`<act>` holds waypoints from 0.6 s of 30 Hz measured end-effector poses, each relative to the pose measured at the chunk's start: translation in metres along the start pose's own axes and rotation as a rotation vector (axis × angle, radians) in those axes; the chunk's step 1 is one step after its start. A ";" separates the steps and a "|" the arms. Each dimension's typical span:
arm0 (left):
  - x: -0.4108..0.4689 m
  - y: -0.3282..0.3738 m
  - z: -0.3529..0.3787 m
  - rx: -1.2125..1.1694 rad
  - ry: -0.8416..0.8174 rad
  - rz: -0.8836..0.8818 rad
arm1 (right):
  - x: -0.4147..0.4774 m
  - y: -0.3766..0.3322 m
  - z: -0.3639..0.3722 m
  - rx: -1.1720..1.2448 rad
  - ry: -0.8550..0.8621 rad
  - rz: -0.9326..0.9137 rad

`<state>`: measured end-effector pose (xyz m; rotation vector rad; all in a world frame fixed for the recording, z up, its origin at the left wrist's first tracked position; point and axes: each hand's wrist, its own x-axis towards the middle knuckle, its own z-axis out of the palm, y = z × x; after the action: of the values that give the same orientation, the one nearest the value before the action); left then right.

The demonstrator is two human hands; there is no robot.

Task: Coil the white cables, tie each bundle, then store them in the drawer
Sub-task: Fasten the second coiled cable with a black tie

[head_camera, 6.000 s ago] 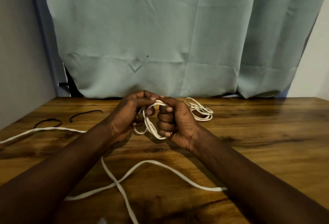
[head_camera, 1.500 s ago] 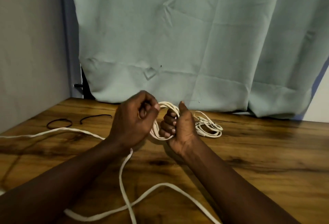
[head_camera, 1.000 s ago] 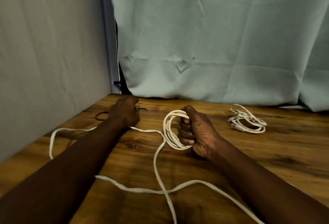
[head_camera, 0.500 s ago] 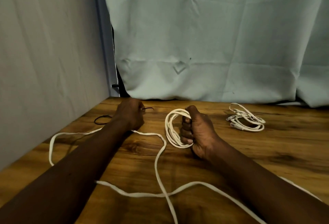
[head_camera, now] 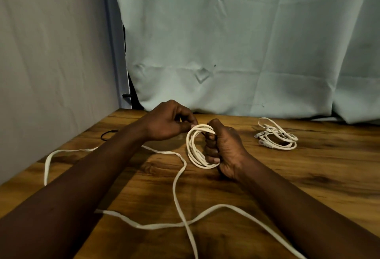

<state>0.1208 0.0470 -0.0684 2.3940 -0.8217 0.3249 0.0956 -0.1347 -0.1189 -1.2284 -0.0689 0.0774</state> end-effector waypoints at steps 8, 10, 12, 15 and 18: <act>-0.005 0.006 0.011 -0.584 -0.282 -0.327 | -0.002 0.000 0.002 -0.042 -0.007 -0.021; -0.007 0.005 0.013 -0.822 -0.377 -0.405 | -0.003 0.000 0.003 -0.026 -0.010 -0.017; -0.009 0.000 0.011 -0.925 -0.453 -0.391 | -0.003 -0.001 0.002 0.016 0.002 -0.009; -0.012 -0.006 0.010 -0.835 -0.508 -0.264 | -0.006 -0.004 0.003 0.053 -0.010 0.003; -0.010 -0.002 0.018 -0.610 -0.414 -0.183 | -0.008 -0.006 0.005 0.068 -0.010 -0.001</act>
<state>0.1147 0.0422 -0.0876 1.9452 -0.7321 -0.4525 0.0872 -0.1330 -0.1117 -1.1601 -0.0752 0.0845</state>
